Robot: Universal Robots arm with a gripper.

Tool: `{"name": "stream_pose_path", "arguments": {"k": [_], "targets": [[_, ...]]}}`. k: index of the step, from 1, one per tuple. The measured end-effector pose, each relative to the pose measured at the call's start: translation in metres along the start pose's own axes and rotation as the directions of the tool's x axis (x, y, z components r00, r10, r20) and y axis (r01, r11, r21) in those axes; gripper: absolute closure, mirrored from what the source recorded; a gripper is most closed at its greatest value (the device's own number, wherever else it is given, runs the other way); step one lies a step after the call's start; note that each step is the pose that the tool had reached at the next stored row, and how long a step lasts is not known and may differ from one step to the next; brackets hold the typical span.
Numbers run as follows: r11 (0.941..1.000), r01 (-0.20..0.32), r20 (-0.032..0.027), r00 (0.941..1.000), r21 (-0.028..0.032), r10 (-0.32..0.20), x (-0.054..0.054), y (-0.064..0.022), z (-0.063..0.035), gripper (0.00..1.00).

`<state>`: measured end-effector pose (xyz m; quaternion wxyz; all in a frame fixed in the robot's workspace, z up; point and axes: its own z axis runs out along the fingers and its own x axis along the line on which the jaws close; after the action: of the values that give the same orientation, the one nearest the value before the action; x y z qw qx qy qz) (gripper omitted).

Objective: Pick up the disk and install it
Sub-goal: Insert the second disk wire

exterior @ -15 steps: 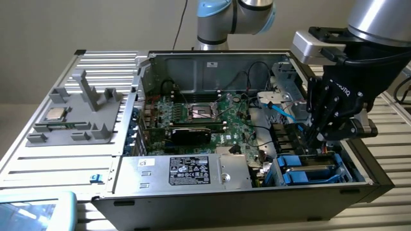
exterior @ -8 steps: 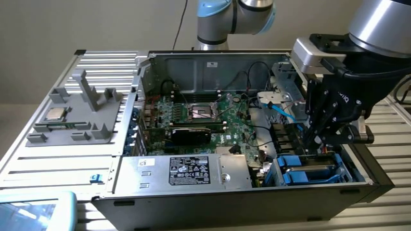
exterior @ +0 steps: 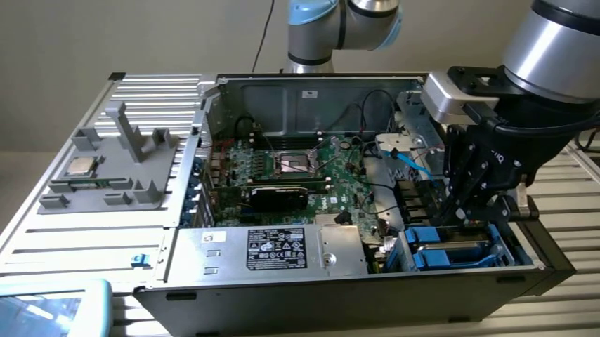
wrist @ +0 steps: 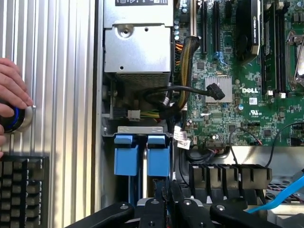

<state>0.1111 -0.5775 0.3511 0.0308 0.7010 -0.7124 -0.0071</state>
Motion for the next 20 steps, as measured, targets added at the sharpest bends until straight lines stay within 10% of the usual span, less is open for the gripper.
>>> {"name": "stream_pose_path", "arguments": {"k": [20], "targets": [[1.0000, 0.000, 0.0092, 1.0000, -0.0003, 0.000, 0.0045, -0.0024, 0.0059, 0.84]]}}
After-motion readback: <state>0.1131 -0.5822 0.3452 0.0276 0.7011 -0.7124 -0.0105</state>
